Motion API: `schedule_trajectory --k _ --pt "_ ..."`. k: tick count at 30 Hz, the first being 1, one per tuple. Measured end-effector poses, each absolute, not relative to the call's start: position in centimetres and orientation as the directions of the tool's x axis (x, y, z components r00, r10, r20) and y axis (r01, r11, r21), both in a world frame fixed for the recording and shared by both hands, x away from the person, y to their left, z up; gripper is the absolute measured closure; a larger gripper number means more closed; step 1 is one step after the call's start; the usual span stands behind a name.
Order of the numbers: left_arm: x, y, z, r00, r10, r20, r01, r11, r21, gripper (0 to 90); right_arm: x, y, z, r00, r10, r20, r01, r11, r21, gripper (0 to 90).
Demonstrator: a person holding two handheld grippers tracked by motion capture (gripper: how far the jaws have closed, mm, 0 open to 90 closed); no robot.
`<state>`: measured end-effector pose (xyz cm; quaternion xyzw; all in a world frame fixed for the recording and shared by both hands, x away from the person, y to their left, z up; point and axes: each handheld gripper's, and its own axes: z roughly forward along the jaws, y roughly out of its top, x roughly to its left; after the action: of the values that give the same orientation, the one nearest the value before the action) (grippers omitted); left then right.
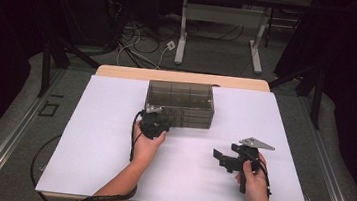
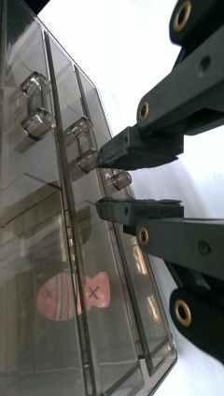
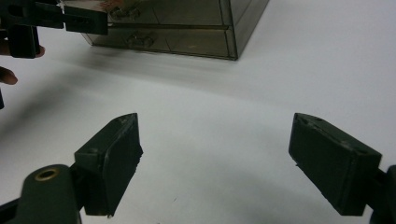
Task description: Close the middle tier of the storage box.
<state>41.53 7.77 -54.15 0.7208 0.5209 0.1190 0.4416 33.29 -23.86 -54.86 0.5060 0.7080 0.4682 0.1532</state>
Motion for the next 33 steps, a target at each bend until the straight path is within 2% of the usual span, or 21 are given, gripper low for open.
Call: schedule_trajectory --k 14,29,33 --pt "40.9 8.3 -53.5 0.433 0.861 -0.267 0.618 -0.068 0.783 55.8 33.3 -23.8 -54.9 -0.441 0.860 0.257 0.573 0.050 0.818 16.1" --pt "40.3 9.4 -53.0 0.470 0.853 -0.226 0.588 -0.112 0.801 42.6 33.2 -23.7 -54.8 -0.443 0.862 0.247 0.570 0.058 0.819 16.1" --pt "40.0 9.6 -52.7 0.496 0.834 -0.241 0.578 -0.110 0.809 40.9 33.2 -23.7 -54.8 -0.444 0.861 0.247 0.569 0.059 0.820 16.1"
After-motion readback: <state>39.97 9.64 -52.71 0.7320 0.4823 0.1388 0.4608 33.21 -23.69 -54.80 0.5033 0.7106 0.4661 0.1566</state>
